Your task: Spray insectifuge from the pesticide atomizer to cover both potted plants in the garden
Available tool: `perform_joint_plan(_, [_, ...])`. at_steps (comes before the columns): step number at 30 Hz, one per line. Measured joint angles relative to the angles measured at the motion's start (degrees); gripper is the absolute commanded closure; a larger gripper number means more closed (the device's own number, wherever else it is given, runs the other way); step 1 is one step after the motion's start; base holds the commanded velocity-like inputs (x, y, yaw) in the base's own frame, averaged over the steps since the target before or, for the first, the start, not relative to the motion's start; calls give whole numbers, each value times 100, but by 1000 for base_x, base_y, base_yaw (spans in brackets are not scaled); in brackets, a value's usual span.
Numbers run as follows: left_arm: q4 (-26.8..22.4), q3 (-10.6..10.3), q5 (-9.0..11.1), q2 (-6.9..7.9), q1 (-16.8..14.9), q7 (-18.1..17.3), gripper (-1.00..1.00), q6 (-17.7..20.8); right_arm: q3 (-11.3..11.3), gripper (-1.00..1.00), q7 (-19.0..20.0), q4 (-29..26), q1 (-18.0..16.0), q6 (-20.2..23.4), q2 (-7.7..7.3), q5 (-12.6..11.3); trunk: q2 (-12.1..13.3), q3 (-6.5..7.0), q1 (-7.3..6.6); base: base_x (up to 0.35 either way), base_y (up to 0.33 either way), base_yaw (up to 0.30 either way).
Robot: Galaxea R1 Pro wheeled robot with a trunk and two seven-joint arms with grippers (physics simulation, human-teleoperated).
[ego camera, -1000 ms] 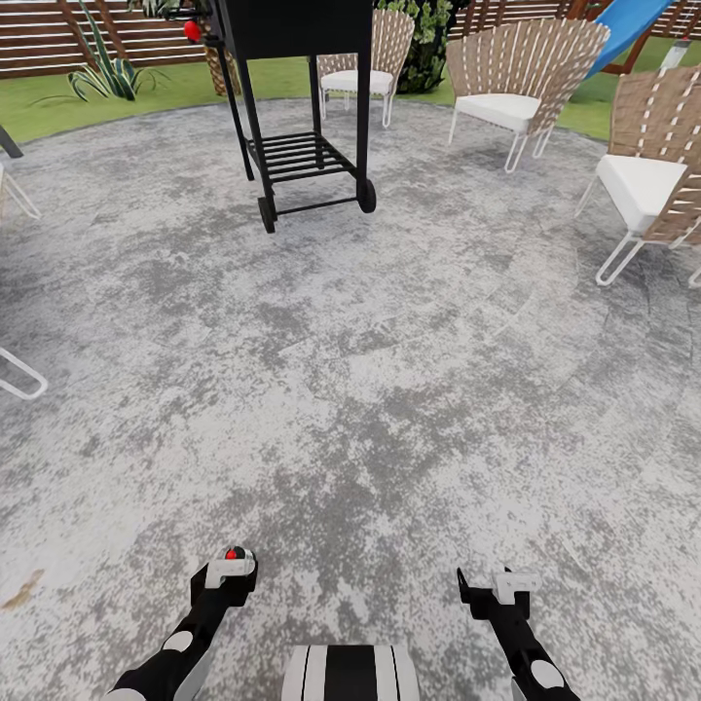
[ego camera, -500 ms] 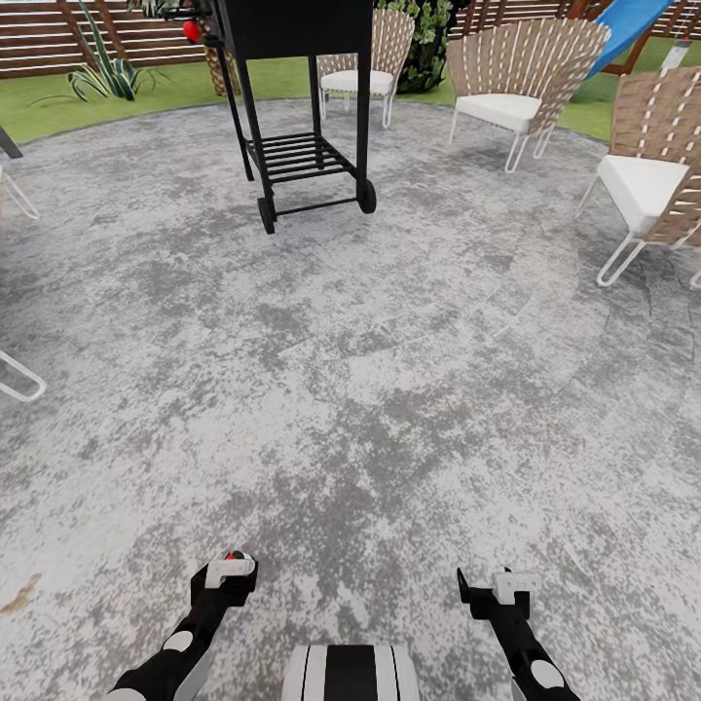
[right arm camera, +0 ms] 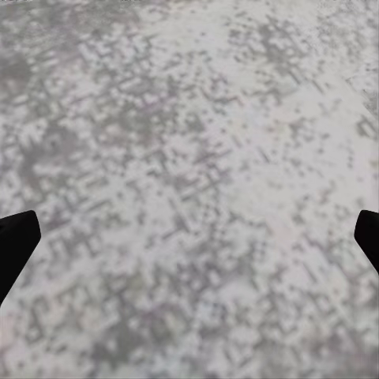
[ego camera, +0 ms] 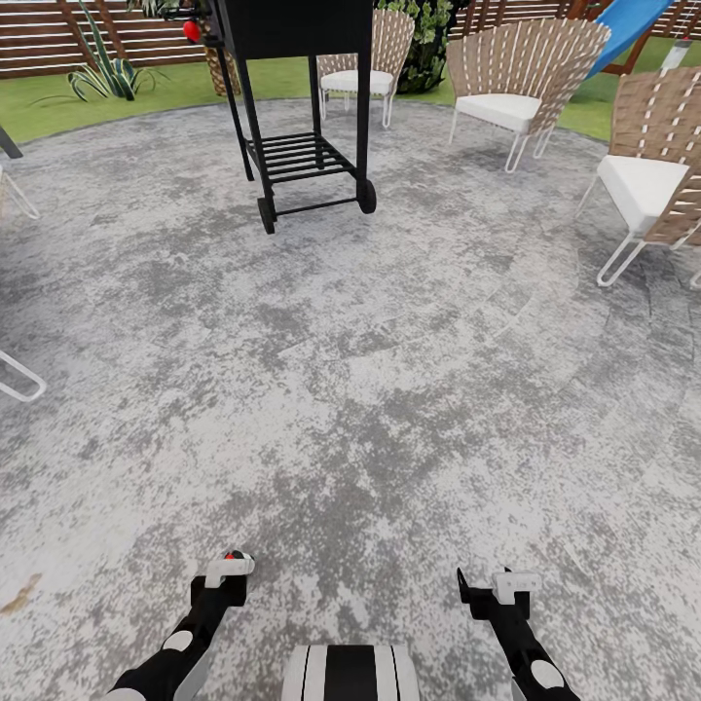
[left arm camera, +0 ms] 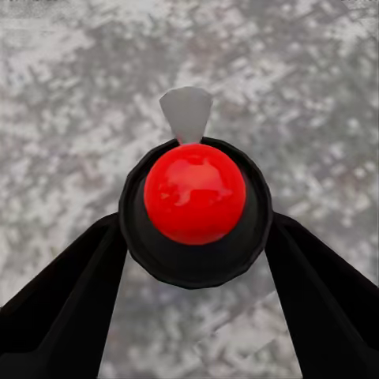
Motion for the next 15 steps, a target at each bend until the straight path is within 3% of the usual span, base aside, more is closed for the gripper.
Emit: perform_joint_plan(15, [-47,11,10,-4,0,7,100,0,0,-100,0,1,0,0,0,0,0,0,0,0,0,0])
